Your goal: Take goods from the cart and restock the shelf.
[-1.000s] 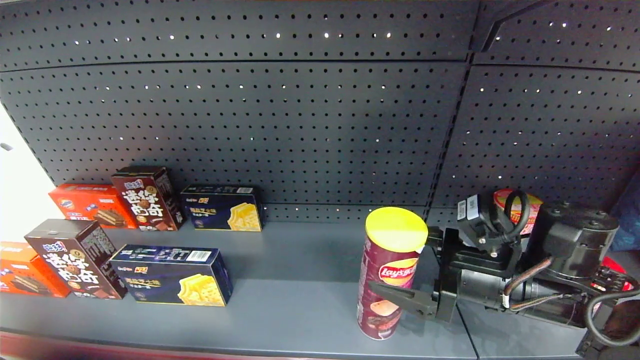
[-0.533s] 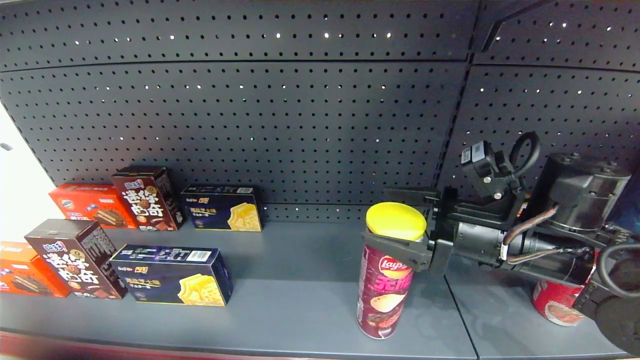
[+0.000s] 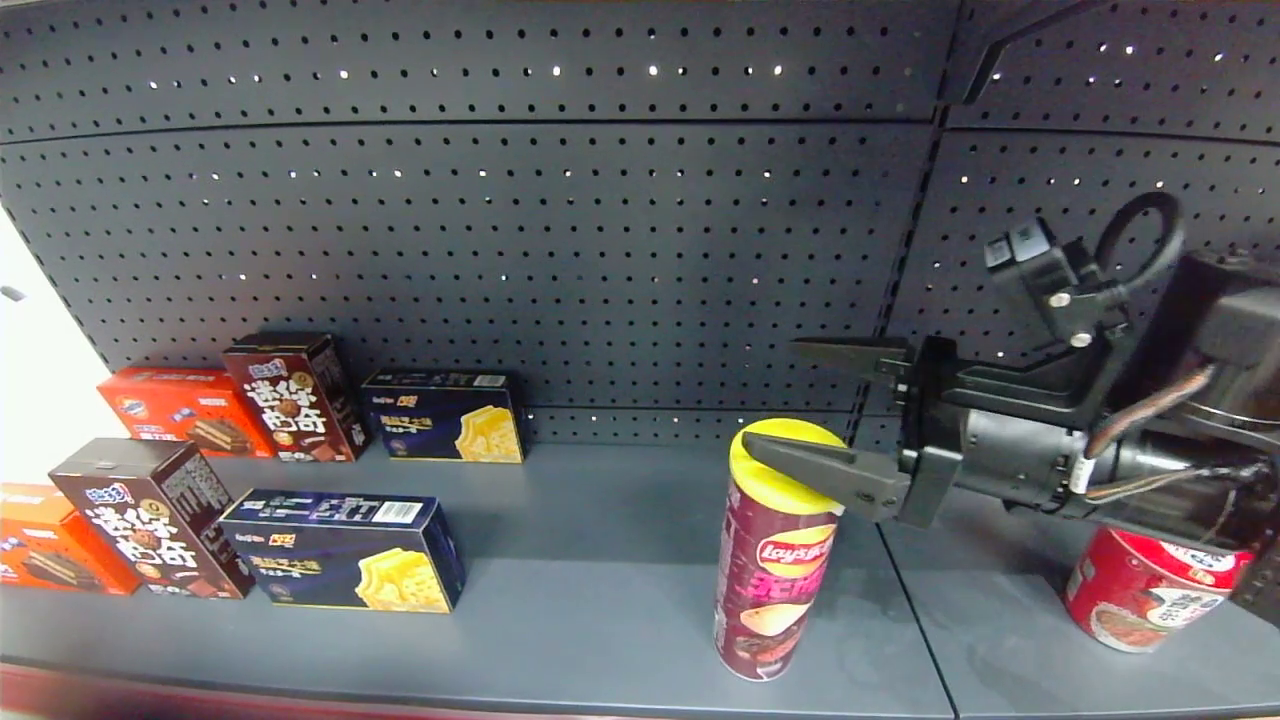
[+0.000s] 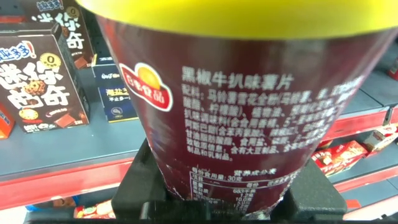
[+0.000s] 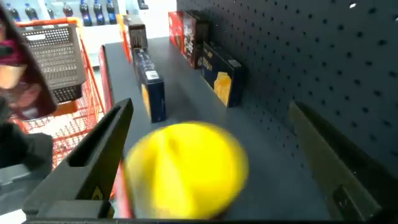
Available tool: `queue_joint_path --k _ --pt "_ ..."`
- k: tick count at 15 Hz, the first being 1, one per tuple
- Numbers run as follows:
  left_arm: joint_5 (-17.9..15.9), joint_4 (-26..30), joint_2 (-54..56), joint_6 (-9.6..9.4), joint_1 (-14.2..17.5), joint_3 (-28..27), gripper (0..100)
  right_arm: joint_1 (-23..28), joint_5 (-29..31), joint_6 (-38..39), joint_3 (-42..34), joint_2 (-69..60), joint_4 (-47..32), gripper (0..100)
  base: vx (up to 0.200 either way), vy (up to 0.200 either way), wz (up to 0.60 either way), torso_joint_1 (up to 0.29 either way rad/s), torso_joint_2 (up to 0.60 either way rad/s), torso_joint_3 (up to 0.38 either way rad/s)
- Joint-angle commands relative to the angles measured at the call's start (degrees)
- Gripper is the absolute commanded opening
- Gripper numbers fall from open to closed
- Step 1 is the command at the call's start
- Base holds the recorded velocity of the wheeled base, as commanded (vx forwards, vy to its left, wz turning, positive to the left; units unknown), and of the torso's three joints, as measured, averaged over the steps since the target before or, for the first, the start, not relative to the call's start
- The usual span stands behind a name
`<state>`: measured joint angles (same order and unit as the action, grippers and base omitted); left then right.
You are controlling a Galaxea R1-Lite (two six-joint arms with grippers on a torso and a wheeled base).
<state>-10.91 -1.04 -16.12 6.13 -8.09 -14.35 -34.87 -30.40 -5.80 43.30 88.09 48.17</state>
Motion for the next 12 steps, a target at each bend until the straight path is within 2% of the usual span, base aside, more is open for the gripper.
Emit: queue_joint_path --k 1,2,5,6,8,9,10,11,12 --pt "-0.1 0.0 -0.1 0.02 -0.1 -0.2 0 1.1 1.4 0.1 -3.7 -12.1 -5.5 100 0.000 0.000 0.00 0.000 0.00 0.000" --pt "-0.2 -0.1 -0.1 0.02 -0.1 -0.5 0 2.3 1.8 0.2 -3.8 -14.6 -7.9 100 0.000 0.000 0.00 0.000 0.00 0.000" --pt "-0.3 -0.2 -2.3 -0.24 -0.3 -4.1 0 6.7 4.4 2.2 -5.5 -27.0 -22.1 100 0.000 0.000 0.00 0.000 0.00 0.000" --pt "-1.4 -0.3 -5.9 -0.86 -1.8 -7.4 0 7.8 8.8 2.3 -6.7 -33.4 -31.3 100 0.000 0.000 0.00 0.000 0.00 0.000" --pt "-5.3 -0.5 -12.3 -4.11 -5.1 -12.7 0 7.2 15.3 3.0 -7.4 -40.5 -42.8 100 0.000 0.000 0.00 0.000 0.00 0.000" --pt "-7.5 -0.5 -15.3 -5.96 -6.1 -14.7 0 7.2 16.0 5.4 -8.7 -43.3 -44.3 100 0.000 0.000 0.00 0.000 0.00 0.000" --pt "-10.0 -0.7 -18.4 -6.75 -7.1 -16.1 0 7.8 17.2 6.9 -10.3 -45.1 -44.3 100 0.000 0.000 0.00 0.000 0.00 0.000" --pt "-10.9 -0.8 -19.7 -6.75 -7.5 -16.3 0 7.9 18.3 7.3 -10.9 -45.6 -44.2 100 0.000 0.000 0.00 0.000 0.00 0.000" --pt "-13.6 -1.2 -23.4 -6.66 -8.3 -17.6 0 7.8 21.2 8.3 -12.0 -46.1 -44.1 100 0.000 0.000 0.00 0.000 0.00 0.000"
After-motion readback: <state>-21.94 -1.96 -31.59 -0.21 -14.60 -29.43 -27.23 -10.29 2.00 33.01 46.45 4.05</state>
